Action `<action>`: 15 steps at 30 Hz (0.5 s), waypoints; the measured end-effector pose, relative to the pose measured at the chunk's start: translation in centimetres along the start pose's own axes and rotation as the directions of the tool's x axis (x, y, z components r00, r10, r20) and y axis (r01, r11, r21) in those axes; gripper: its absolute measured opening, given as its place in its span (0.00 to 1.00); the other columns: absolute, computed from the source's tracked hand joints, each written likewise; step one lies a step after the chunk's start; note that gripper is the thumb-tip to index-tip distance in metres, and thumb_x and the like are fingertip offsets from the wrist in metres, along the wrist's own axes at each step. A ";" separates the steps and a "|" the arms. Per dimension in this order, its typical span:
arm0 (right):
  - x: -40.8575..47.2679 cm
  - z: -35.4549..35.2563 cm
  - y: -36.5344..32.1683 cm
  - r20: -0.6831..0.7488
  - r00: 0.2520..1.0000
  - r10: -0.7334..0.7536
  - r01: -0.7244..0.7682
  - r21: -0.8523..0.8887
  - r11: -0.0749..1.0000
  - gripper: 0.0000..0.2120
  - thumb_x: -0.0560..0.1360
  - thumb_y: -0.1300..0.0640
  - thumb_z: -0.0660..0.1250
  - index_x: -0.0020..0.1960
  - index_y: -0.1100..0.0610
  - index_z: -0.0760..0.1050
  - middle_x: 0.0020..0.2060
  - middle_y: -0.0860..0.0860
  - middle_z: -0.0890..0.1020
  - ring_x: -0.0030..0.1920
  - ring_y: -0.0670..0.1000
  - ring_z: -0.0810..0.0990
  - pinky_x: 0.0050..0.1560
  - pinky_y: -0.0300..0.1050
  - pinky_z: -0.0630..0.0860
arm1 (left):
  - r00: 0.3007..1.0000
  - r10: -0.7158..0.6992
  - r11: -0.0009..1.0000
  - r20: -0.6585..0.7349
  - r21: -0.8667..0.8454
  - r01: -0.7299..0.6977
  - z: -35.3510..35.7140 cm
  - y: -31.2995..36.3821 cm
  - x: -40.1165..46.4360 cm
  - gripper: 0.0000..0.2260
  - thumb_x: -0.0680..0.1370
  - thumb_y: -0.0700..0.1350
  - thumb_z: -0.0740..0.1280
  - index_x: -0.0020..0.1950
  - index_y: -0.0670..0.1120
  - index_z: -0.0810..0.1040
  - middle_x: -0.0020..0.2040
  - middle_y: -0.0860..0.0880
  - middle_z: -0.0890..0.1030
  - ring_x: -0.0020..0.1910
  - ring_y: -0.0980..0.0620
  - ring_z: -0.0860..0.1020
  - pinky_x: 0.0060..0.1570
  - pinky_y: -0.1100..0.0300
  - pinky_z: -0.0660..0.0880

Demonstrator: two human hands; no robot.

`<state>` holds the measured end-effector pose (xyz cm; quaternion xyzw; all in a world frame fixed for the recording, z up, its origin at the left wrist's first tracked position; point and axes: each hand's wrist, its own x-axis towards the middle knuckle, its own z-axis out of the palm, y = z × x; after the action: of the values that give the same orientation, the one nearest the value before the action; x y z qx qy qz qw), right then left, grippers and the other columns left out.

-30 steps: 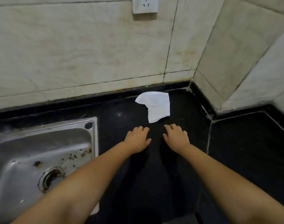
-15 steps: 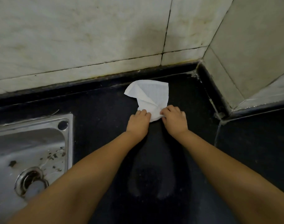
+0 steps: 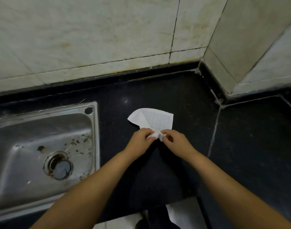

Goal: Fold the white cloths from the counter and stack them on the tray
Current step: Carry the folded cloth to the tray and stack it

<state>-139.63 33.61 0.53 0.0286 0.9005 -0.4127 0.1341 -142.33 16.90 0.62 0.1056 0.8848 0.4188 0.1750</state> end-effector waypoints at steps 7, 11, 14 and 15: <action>-6.7 1.4 -2.9 -0.153 0.987 0.052 0.015 0.406 0.914 0.06 0.77 0.61 0.65 0.46 0.54 0.80 0.37 0.47 0.82 0.34 0.36 0.77 0.38 0.28 0.72 | 0.991 0.124 0.990 0.040 -0.065 -0.121 -2.0 2.0 -6.3 0.04 0.77 0.45 0.67 0.48 0.47 0.80 0.47 0.52 0.79 0.47 0.56 0.77 0.47 0.62 0.73; -9.8 -0.1 -4.6 -0.157 0.985 0.065 0.020 0.484 0.875 0.05 0.75 0.62 0.67 0.43 0.54 0.80 0.36 0.48 0.81 0.36 0.41 0.77 0.39 0.31 0.74 | 0.967 0.171 0.982 0.188 -0.110 -0.152 -3.4 2.5 -7.9 0.06 0.76 0.44 0.67 0.51 0.45 0.80 0.47 0.49 0.80 0.45 0.52 0.78 0.45 0.57 0.76; -11.7 -1.5 -5.5 -0.109 0.991 0.080 -0.010 0.529 0.848 0.06 0.77 0.62 0.65 0.46 0.56 0.81 0.39 0.51 0.82 0.39 0.44 0.79 0.41 0.34 0.76 | 0.956 0.197 0.977 0.217 -0.129 -0.172 -4.2 3.6 -8.5 0.06 0.77 0.43 0.66 0.53 0.45 0.80 0.47 0.49 0.80 0.45 0.55 0.77 0.46 0.60 0.74; -12.2 -1.8 -5.7 -0.108 0.991 0.074 -0.003 0.545 0.838 0.07 0.77 0.62 0.65 0.49 0.56 0.81 0.40 0.52 0.83 0.39 0.44 0.80 0.41 0.34 0.76 | 0.954 0.205 0.974 0.217 -0.143 -0.177 -4.3 4.1 -8.7 0.07 0.77 0.43 0.66 0.53 0.45 0.80 0.47 0.49 0.80 0.45 0.55 0.77 0.46 0.60 0.74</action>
<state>-129.19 31.99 9.10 0.1092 0.7523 -0.6457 0.0720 -135.95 13.56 8.25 0.2277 0.8168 0.4721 0.2410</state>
